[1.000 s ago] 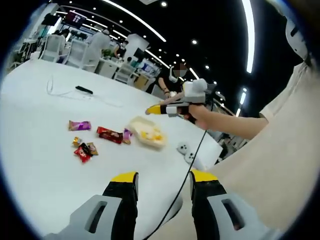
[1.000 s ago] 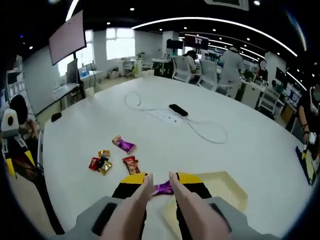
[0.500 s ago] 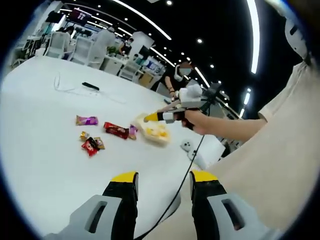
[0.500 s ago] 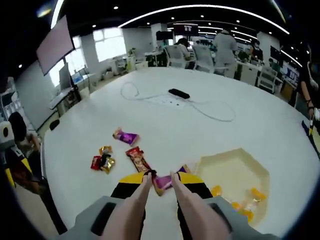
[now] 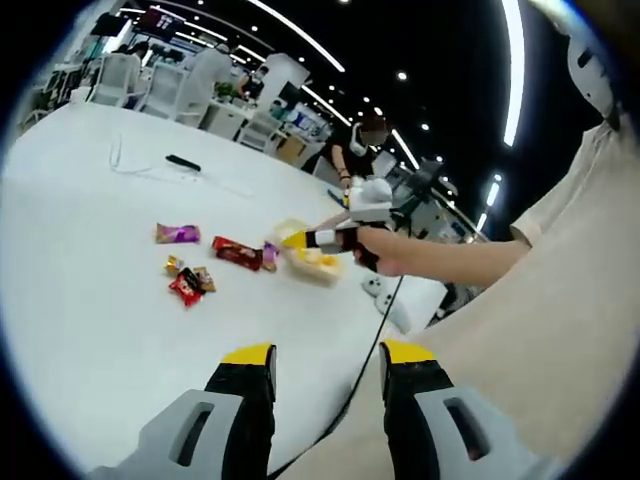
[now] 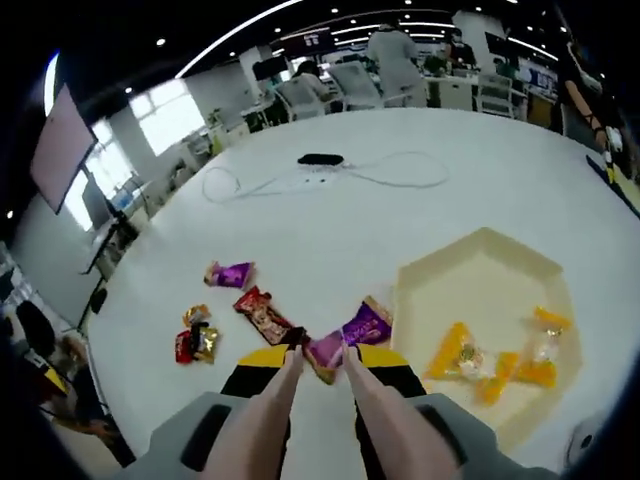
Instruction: Place the target food into the container with the food tongs after gripping and lifting it, then release it inside without dropping or visibly crushing the food.
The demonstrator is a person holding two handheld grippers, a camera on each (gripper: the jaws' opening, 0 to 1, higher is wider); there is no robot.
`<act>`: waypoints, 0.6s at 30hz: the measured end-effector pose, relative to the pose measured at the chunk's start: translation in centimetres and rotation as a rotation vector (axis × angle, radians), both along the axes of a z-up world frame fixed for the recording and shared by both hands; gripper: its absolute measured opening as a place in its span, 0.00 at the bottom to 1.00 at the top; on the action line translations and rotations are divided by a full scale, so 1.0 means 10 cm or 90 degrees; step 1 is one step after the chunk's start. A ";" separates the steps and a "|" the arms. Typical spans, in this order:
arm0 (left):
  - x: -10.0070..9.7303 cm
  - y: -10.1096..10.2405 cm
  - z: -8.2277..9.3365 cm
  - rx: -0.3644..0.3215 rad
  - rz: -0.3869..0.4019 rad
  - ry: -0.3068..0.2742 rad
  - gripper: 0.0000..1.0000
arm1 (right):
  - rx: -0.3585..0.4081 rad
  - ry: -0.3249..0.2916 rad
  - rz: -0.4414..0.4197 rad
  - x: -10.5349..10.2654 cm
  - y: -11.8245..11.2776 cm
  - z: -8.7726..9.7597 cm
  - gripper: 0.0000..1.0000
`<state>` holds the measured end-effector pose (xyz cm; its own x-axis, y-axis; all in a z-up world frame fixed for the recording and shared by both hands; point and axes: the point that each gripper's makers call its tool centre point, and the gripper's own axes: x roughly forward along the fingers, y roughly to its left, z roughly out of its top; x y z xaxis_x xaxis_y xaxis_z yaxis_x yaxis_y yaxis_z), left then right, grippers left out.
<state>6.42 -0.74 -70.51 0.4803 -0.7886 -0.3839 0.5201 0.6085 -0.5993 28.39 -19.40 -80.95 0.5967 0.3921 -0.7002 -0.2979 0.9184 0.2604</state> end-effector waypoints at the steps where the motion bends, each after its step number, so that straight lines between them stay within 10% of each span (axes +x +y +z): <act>1: 0.00 0.01 0.00 0.000 -0.001 0.000 0.41 | -0.001 0.000 -0.012 0.02 -0.01 -0.01 0.23; 18: 0.09 0.15 -0.03 -0.024 0.008 0.007 0.42 | -0.042 0.016 -0.122 0.06 0.11 -0.05 0.23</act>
